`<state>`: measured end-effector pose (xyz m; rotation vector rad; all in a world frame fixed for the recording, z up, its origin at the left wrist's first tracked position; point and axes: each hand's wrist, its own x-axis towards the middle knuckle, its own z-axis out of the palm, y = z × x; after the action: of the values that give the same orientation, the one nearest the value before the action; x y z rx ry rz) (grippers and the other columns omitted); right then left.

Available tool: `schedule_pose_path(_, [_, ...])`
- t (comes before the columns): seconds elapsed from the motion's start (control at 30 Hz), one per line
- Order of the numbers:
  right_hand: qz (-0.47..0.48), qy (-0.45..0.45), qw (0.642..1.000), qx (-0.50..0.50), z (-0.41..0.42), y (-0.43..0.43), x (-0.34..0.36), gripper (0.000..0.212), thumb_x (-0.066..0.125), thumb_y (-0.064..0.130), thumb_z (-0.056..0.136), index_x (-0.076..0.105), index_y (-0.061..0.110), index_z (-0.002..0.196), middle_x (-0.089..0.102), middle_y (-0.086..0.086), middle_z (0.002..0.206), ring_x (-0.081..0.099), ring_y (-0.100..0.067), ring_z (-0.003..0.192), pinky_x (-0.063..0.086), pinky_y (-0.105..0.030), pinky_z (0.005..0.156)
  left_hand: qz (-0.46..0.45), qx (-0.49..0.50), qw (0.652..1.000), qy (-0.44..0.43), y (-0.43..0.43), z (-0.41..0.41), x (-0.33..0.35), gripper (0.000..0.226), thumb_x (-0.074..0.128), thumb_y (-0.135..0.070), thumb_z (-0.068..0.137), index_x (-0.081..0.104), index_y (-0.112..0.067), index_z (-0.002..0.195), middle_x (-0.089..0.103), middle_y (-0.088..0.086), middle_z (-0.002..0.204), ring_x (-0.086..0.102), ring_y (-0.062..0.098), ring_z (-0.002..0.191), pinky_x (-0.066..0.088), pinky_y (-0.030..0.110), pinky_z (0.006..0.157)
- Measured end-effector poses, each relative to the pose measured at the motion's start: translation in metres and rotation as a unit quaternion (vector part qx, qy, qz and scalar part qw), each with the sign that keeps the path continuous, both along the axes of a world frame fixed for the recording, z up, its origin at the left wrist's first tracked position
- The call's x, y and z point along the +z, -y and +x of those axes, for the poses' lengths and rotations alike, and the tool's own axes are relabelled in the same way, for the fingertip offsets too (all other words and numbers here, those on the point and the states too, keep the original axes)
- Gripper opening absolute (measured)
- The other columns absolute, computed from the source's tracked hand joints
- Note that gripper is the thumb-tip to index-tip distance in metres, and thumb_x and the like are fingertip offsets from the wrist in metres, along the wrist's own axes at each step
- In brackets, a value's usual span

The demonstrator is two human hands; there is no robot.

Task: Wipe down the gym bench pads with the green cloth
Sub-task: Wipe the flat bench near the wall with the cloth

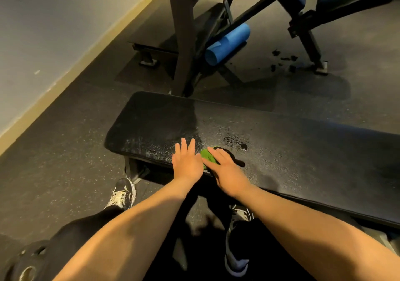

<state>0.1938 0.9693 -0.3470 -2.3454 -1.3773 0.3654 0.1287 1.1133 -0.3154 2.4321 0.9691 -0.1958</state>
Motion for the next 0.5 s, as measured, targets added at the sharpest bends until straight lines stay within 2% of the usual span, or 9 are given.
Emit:
schedule_pose_path(0.13, [-0.027, -0.018, 0.999, -0.018, 0.043, -0.011, 0.005, 0.056, 0.05, 0.01, 0.101, 0.039, 0.036, 0.15, 0.012, 0.005, 0.165, 0.01, -0.023, 0.152, 0.025, -0.046, 0.12, -0.008, 0.025, 0.999, -0.043, 0.007, 0.009, -0.015, 0.057, 0.022, -0.041, 0.107, -0.001, -0.033, 0.16, -0.018, -0.001, 0.166, -0.02, 0.025, 0.152, -0.008, 0.048, 0.123])
schedule_pose_path(0.23, [-0.037, 0.017, 0.995, -0.088, 0.079, -0.015, 0.003, 0.063, 0.049, 0.004, 0.097, 0.038, 0.036, 0.15, 0.009, 0.004, 0.166, 0.011, -0.025, 0.152, 0.026, -0.045, 0.12, -0.008, 0.029, 0.998, -0.05, 0.009, 0.01, -0.021, 0.059, 0.022, -0.043, 0.107, -0.005, -0.036, 0.159, -0.022, -0.003, 0.165, -0.024, 0.024, 0.151, -0.013, 0.047, 0.121])
schedule_pose_path(0.3, [-0.036, 0.032, 0.989, -0.143, 0.093, -0.02, 0.004, 0.063, 0.05, 0.008, 0.096, 0.036, 0.035, 0.152, 0.008, 0.002, 0.166, 0.011, -0.026, 0.152, 0.023, -0.044, 0.121, -0.004, 0.023, 0.998, -0.059, 0.008, 0.01, -0.022, 0.061, 0.022, -0.045, 0.106, -0.006, -0.036, 0.159, -0.024, -0.003, 0.165, -0.025, 0.024, 0.151, -0.014, 0.047, 0.12])
schedule_pose_path(0.4, [-0.001, -0.001, 0.977, -0.214, 0.088, -0.036, 0.009, 0.059, 0.05, 0.007, 0.093, 0.045, 0.033, 0.146, 0.023, -0.001, 0.163, 0.022, -0.027, 0.148, 0.026, -0.042, 0.119, -0.002, 0.02, 0.998, -0.067, 0.006, 0.011, -0.023, 0.061, 0.023, -0.045, 0.106, -0.008, -0.036, 0.159, -0.024, -0.003, 0.165, -0.025, 0.025, 0.151, -0.014, 0.047, 0.12])
schedule_pose_path(0.43, [0.017, -0.015, 0.977, -0.214, 0.081, -0.04, 0.011, 0.057, 0.049, 0.006, 0.092, 0.052, 0.035, 0.141, 0.033, 0.0, 0.159, 0.031, -0.026, 0.145, 0.031, -0.039, 0.116, -0.006, 0.021, 0.997, -0.068, 0.006, 0.012, -0.022, 0.061, 0.023, -0.045, 0.106, -0.007, -0.036, 0.159, -0.024, -0.003, 0.165, -0.025, 0.025, 0.151, -0.014, 0.048, 0.121])
schedule_pose_path(0.5, [0.032, -0.026, 0.989, -0.145, 0.058, -0.042, 0.014, 0.054, 0.048, 0.006, 0.091, 0.058, 0.037, 0.135, 0.043, 0.004, 0.153, 0.038, -0.022, 0.141, 0.034, -0.034, 0.114, -0.017, 0.025, 0.997, -0.074, 0.006, 0.012, -0.019, 0.062, 0.025, -0.044, 0.106, -0.007, -0.037, 0.159, -0.024, -0.003, 0.165, -0.025, 0.024, 0.151, -0.014, 0.047, 0.121])
